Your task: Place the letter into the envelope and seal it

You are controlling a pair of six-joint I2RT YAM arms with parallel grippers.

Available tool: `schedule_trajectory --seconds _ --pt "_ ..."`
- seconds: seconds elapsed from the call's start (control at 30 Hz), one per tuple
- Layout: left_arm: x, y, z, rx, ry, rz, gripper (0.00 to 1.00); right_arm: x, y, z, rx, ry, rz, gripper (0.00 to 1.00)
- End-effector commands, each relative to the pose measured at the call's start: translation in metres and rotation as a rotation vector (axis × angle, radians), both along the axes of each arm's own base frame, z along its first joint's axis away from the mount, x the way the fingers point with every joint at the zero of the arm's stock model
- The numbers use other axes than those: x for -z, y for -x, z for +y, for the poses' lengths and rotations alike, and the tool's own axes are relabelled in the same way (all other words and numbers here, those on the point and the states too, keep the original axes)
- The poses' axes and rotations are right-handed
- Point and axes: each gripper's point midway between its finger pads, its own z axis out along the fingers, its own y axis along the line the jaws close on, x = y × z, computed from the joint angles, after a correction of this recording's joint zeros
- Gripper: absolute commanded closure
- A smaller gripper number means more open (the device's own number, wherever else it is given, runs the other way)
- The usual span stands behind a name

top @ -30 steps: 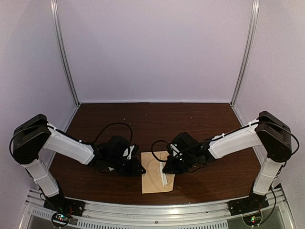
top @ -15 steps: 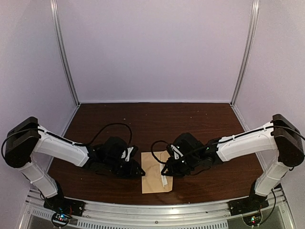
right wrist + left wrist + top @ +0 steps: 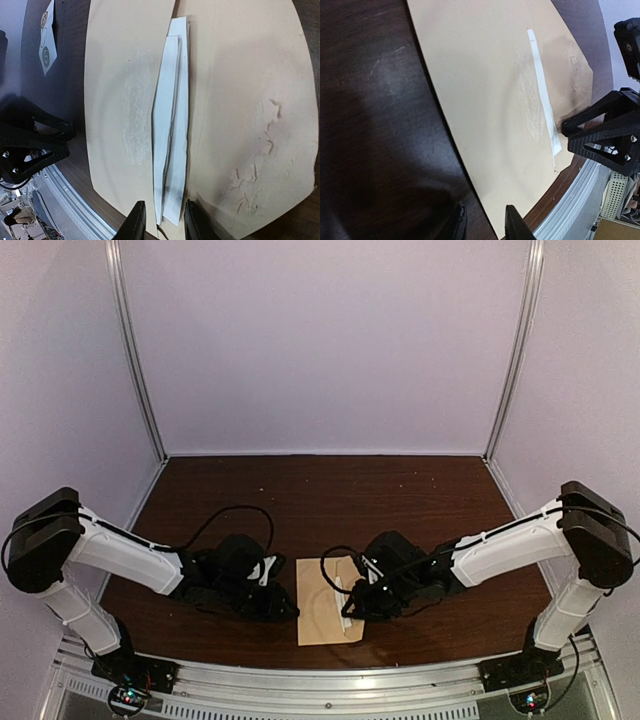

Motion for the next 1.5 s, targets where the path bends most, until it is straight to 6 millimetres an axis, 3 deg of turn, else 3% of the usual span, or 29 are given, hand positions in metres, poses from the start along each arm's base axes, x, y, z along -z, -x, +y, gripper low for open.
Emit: schedule_trajectory --seconds 0.0,0.8,1.33,1.47 --pt "0.000 0.002 -0.006 0.016 0.032 -0.002 0.74 0.008 0.001 0.001 0.009 0.003 0.003 0.74" --pt "0.007 0.008 -0.017 0.046 0.050 0.023 0.90 0.013 0.005 0.017 -0.017 -0.022 0.018 0.95" --pt "0.004 0.011 -0.027 0.065 0.059 0.020 0.93 0.007 0.006 0.029 -0.033 -0.050 0.011 0.99" --pt "0.002 0.009 -0.024 0.046 0.051 0.003 0.93 -0.006 0.003 0.028 -0.028 -0.055 -0.015 0.93"
